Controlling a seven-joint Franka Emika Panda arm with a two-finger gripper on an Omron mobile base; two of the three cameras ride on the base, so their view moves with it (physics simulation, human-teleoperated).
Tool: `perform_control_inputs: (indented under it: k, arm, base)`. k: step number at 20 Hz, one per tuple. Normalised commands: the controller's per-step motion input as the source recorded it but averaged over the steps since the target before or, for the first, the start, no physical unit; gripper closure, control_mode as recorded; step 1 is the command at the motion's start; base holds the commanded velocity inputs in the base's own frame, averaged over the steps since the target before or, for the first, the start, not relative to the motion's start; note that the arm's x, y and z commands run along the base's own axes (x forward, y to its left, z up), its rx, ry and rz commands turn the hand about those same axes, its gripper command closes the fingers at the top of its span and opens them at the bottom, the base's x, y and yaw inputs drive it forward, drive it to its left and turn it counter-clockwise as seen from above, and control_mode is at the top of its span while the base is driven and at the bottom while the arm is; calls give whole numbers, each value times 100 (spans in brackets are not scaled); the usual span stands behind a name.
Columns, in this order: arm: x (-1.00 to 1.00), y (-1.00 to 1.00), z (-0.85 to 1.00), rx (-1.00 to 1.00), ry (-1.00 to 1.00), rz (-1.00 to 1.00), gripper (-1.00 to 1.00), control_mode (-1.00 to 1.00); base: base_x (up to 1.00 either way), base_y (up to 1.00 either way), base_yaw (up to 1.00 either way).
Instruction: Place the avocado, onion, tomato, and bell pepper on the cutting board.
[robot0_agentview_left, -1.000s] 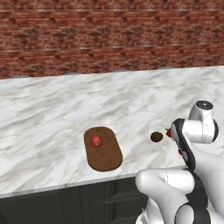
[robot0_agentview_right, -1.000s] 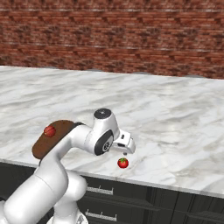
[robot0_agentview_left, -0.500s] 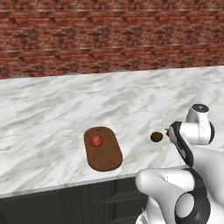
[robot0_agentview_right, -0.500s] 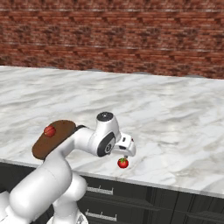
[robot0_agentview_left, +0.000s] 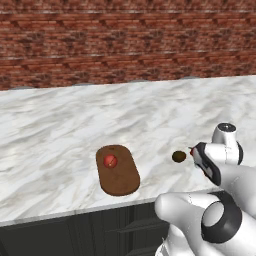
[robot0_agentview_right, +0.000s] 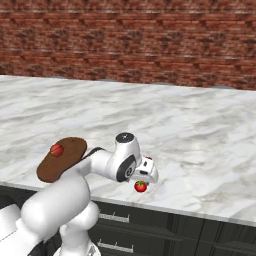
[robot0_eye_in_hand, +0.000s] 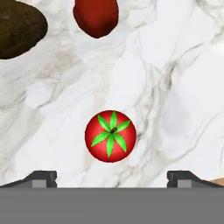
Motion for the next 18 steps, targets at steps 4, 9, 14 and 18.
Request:
perform_control_inputs:
  k: [4,9,14,18]
  arm:
    - [9,-3,-21,0,5,0,-100,-100]
    - [8,-6,-21,0,5,0,-100,-100]
    - [13,-1,-19,0,5,0,-100,-100]
    - [17,-1,-16,0,3,0,-100,-100]
  base:
    - [0,0,0]
    - [0,0,0]
    - [0,0,0]
    - [0,0,0]
